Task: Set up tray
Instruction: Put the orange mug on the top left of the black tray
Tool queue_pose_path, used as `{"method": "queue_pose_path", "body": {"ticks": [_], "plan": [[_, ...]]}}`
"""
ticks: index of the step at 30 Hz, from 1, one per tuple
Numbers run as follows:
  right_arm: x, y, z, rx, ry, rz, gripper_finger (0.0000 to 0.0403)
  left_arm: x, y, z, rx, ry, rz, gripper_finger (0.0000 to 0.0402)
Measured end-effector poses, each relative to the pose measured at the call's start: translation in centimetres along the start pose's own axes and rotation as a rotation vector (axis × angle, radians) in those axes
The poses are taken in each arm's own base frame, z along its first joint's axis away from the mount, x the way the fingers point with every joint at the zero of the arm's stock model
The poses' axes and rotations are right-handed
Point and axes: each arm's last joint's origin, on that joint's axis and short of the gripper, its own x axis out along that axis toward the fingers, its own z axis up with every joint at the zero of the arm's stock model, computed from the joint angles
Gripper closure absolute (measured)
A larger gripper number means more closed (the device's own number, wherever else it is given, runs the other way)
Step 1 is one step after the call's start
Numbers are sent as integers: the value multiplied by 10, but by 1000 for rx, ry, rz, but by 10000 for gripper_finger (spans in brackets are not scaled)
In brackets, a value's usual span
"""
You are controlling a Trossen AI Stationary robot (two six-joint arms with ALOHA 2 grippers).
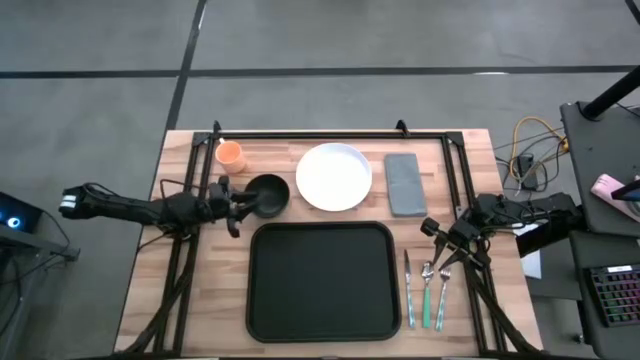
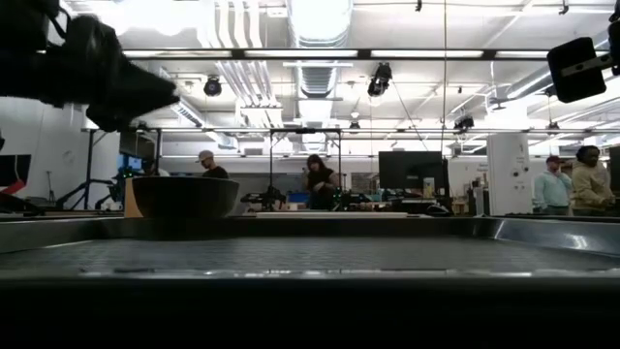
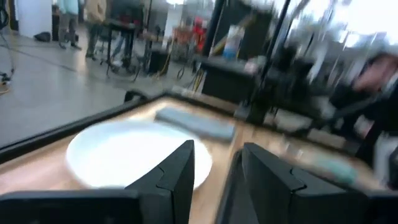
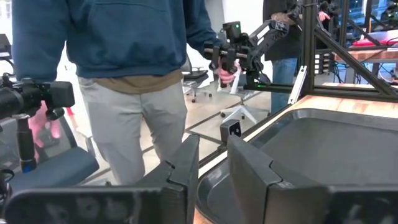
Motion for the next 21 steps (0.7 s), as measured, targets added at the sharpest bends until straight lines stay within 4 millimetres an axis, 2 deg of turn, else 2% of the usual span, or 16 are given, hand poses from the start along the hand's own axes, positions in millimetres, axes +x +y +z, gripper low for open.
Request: {"method": "queue_pose_path", "body": {"ticks": [5, 12, 16, 21], "plan": [[0, 0, 0, 0, 0, 0, 321, -1, -5, 22, -187, -160, -50, 285], [0, 0, 0, 0, 0, 0, 327, 2, -19, 81, -276, -286, -25, 285], [0, 0, 0, 0, 0, 0, 333, 6, -28, 117, -215, -227, 88, 285], [0, 0, 0, 0, 0, 0, 334, 12, -36, 158, -79, -34, 218, 285]]}}
